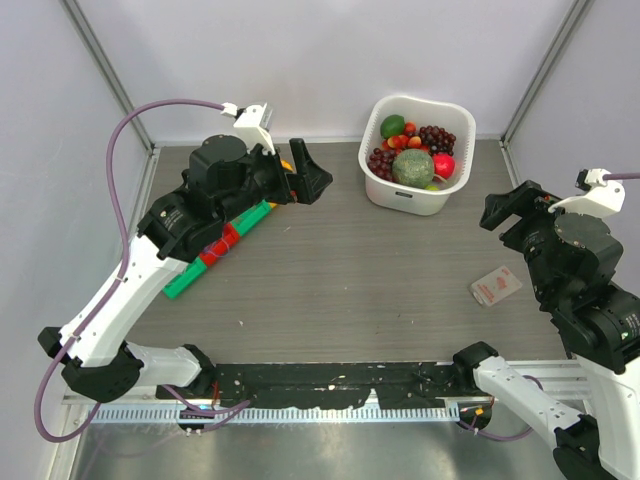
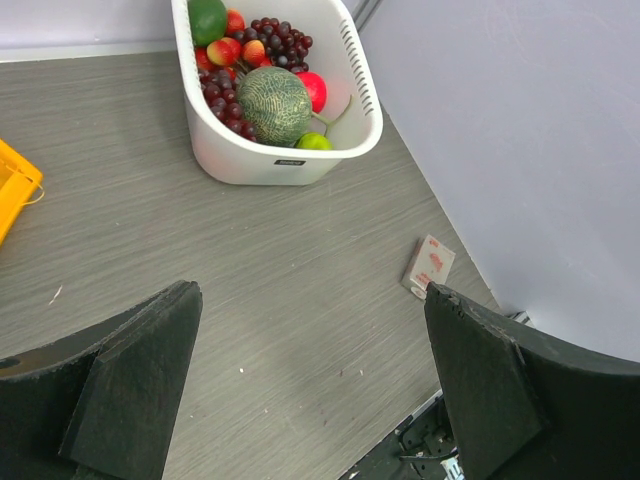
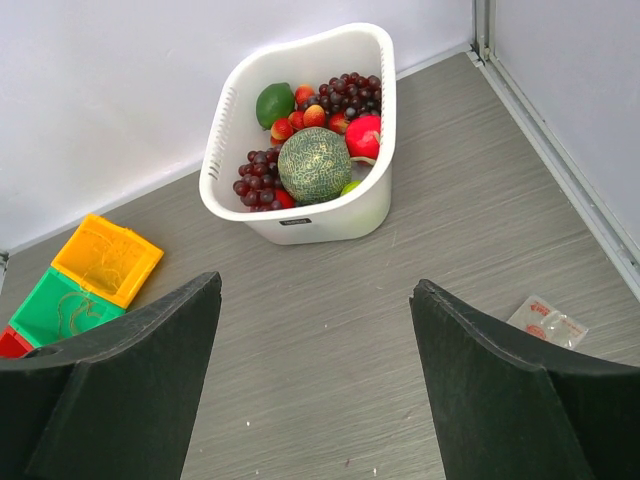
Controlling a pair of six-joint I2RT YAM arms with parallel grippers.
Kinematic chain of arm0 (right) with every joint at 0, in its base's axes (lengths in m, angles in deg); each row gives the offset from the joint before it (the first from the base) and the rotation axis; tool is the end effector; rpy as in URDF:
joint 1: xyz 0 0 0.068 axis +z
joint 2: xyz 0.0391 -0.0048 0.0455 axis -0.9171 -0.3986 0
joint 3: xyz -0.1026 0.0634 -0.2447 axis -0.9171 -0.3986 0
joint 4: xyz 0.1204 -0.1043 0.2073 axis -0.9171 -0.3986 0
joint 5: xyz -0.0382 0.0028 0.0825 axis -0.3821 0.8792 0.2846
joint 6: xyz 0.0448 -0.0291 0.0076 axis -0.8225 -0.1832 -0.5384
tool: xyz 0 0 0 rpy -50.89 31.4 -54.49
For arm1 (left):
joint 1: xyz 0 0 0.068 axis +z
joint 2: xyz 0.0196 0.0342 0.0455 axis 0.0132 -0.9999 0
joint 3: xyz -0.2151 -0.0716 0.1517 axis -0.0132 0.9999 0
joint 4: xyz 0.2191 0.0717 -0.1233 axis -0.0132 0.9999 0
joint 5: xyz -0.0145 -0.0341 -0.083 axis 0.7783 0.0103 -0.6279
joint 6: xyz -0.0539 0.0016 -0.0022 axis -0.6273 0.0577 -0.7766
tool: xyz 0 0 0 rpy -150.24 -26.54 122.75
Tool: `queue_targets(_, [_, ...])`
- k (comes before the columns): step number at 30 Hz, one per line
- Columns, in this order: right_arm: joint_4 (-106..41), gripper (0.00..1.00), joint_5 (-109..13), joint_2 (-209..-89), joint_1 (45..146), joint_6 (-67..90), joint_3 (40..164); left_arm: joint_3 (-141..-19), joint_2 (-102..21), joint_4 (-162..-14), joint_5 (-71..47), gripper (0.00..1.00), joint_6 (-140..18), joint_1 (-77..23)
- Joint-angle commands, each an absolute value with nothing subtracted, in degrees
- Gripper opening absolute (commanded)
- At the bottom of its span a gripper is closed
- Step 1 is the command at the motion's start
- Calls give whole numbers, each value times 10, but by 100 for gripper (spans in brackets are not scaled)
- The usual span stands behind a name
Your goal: Untangle the cables
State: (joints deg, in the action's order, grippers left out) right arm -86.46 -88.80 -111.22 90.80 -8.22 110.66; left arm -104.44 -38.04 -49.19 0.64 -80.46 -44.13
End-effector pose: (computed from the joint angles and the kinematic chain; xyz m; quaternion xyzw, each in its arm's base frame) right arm 0.0758 0.0130 0.4759 0.1912 0.7495 0.0540 0.6315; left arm 0.1844 -0.1704 0.4931 0.0609 0.7817 -0.3504 0.5123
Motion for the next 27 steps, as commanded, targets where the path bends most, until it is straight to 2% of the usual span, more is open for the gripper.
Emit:
queue_targets(1, [-826, 83, -877, -1102, 908, -153, 1105, -1102, -361, -434, 47, 100, -774, -466])
queue_targets(27, [-797, 83, -850, -1091, 908, -124, 1090, -1103, -368, -421, 56, 100, -780, -465])
